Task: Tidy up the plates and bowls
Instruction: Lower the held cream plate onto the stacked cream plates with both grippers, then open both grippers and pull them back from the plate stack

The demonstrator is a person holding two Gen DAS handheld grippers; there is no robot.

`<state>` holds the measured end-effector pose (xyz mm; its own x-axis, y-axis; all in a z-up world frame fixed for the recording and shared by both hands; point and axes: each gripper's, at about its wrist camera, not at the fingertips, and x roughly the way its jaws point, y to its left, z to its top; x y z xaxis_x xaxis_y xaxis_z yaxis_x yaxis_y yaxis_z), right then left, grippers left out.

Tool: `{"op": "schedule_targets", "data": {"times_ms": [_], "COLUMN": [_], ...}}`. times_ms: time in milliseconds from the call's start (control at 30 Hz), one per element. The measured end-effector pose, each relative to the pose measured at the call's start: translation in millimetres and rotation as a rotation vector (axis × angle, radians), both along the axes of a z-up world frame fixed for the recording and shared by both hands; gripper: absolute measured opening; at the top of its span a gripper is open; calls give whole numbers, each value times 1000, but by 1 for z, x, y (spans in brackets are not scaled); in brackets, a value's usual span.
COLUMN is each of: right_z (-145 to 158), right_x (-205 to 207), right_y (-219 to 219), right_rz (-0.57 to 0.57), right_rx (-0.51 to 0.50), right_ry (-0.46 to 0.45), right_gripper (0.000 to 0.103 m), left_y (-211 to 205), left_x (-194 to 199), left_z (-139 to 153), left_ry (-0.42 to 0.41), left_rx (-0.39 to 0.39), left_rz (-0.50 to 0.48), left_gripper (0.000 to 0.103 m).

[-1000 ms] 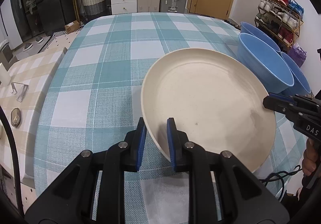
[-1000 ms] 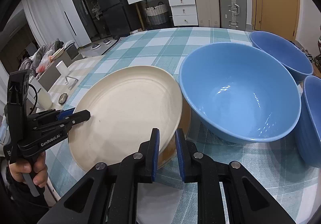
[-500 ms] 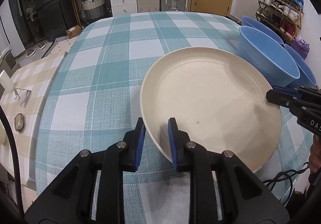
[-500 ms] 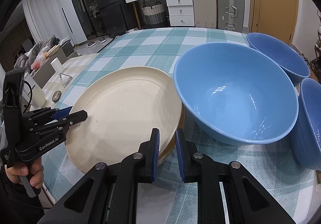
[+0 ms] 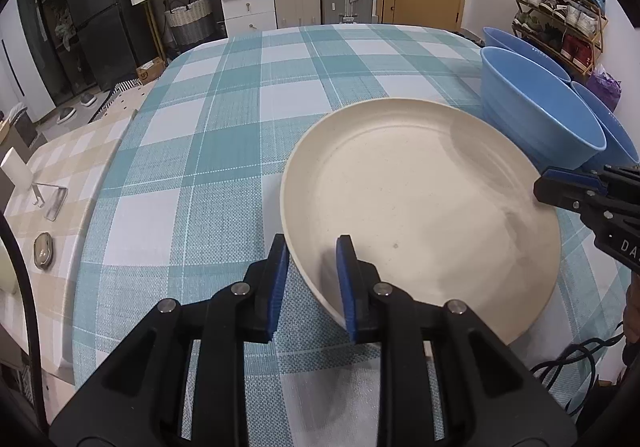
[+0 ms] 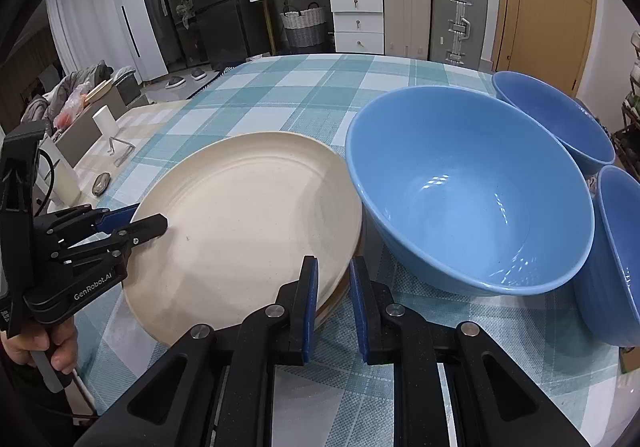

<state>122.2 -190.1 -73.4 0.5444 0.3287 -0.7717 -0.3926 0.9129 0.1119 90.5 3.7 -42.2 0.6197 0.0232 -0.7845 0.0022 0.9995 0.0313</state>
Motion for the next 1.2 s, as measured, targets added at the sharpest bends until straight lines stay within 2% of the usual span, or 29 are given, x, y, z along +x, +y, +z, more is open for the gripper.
{"op": "schedule_targets", "data": {"times_ms": [267, 400, 500, 567, 633, 767, 867, 933, 1000, 1033, 1100, 1200], "right_z": [2, 1, 2, 3, 5, 9, 14, 18, 23, 25, 30, 38], "right_x": [-2, -2, -1, -1, -2, -3, -6, -8, -10, -11, -13, -15], "right_y": [3, 0, -2, -3, -5, -8, -11, -12, -14, -15, -17, -21], "right_rz": [21, 15, 10, 7, 6, 4, 4, 12, 34, 41, 50, 51], "right_rx": [-3, -3, -4, 4, 12, 31, 54, 72, 115, 133, 171, 206], "right_ry": [-14, -10, -8, -6, -5, -8, -13, -8, -6, -8, 1, 9], "right_gripper": [17, 17, 17, 17, 19, 33, 54, 61, 79, 84, 86, 89], "left_y": [-1, 3, 8, 12, 15, 19, 19, 19, 17, 15, 13, 6], "left_x": [0, 2, 3, 2, 0, -4, -9, -13, -17, -19, -24, -31], "left_z": [-1, -2, -1, 1, 5, 16, 26, 33, 41, 45, 54, 68], "left_ry": [4, 24, 42, 42, 38, 34, 25, 13, -1, -10, -35, -68], "left_rx": [-6, -32, -62, -82, -96, -112, -123, -132, -137, -138, -142, -150], "left_rz": [-5, -5, 6, 15, 19, 27, 18, 11, 5, 3, 2, -20], "left_gripper": [21, 27, 38, 51, 58, 80, 81, 84, 89, 92, 101, 102]}}
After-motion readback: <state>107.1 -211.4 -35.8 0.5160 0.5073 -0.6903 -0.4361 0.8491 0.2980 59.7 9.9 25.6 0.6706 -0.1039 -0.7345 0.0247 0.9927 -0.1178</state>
